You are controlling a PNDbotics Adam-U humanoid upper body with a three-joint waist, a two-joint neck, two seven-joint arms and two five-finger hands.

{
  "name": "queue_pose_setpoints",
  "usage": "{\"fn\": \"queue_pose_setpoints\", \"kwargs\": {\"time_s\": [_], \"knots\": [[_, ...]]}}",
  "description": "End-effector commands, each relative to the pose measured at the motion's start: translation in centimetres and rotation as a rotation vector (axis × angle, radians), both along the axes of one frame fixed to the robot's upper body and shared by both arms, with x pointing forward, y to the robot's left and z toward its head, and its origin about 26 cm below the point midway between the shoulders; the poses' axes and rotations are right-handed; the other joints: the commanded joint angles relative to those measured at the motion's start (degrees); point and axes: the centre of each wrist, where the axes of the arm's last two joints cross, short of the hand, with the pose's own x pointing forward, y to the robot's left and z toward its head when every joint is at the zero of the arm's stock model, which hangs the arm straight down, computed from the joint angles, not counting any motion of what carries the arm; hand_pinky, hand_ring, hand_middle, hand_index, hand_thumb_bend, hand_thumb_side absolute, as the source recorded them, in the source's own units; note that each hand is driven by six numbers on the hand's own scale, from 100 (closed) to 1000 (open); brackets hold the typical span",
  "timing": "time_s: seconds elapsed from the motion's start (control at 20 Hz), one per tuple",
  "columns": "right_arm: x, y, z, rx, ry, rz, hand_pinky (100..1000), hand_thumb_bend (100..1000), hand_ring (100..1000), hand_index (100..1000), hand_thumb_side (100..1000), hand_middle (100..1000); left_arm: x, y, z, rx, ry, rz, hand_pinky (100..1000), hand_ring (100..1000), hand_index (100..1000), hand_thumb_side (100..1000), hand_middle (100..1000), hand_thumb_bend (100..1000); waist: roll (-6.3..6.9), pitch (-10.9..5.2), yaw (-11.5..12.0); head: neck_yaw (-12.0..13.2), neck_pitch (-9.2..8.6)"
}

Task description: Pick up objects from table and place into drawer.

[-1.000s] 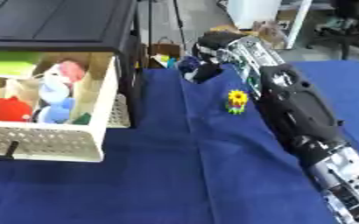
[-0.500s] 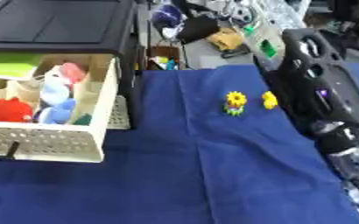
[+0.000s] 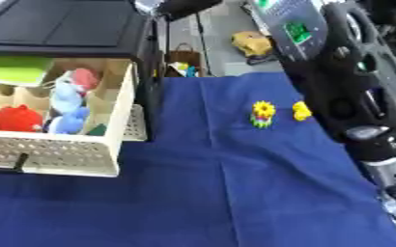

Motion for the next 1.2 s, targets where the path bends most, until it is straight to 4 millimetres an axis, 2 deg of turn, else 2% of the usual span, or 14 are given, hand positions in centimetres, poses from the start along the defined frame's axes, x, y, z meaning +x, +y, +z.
{"fn": "queue_pose_setpoints", "kwargs": {"time_s": [0.05,0.3,0.6,0.7,0.75,0.95,1.15,1.2], "knots": [[-1.2,1.5,1.2,0.003,-0.026,0.058,607,143,695,409,791,344,-0.1,0.1,1.1,0.031,-0.022,-0.011,591,719,870,1000,727,186,0.21,-0.98,0.3,-0.5,-0.04],[-1.1,3.6,0.4,-0.033,-0.001,0.109,610,143,700,424,798,348,0.0,-0.1,1.2,0.029,-0.024,-0.021,591,719,869,1000,728,184,0.00,-0.67,1.1,-1.1,-0.25],[-0.7,4.9,-0.7,-0.079,0.023,0.132,617,150,717,450,813,363,0.1,-0.2,1.4,0.028,-0.025,-0.027,591,720,869,1000,728,182,-0.26,-0.29,1.6,-1.4,-0.52],[-0.5,5.2,-1.0,-0.099,0.033,0.138,630,191,741,503,834,398,0.2,-0.3,1.4,0.027,-0.025,-0.028,591,720,869,1000,728,181,-0.31,-0.18,1.7,-1.4,-0.54],[-0.5,5.2,-1.2,-0.109,0.039,0.142,631,178,742,507,841,401,0.2,-0.3,1.4,0.027,-0.025,-0.028,591,720,869,1000,728,181,-0.33,-0.15,1.7,-1.4,-0.53],[-0.2,5.2,-1.6,-0.148,0.053,0.142,657,218,771,562,846,443,0.2,-0.3,1.4,0.027,-0.024,-0.027,591,720,869,1000,728,179,-0.35,-0.10,1.7,-1.4,-0.54],[-0.1,5.1,-1.7,-0.171,0.057,0.139,690,301,828,699,851,572,0.2,-0.3,1.4,0.026,-0.024,-0.026,591,720,869,1000,728,179,-0.29,-0.09,1.6,-1.4,-0.58],[-0.1,5.0,-1.7,-0.175,0.057,0.139,710,336,851,775,854,622,0.2,-0.3,1.3,0.026,-0.023,-0.026,591,720,869,1000,728,179,-0.28,-0.08,1.6,-1.4,-0.58]]}}
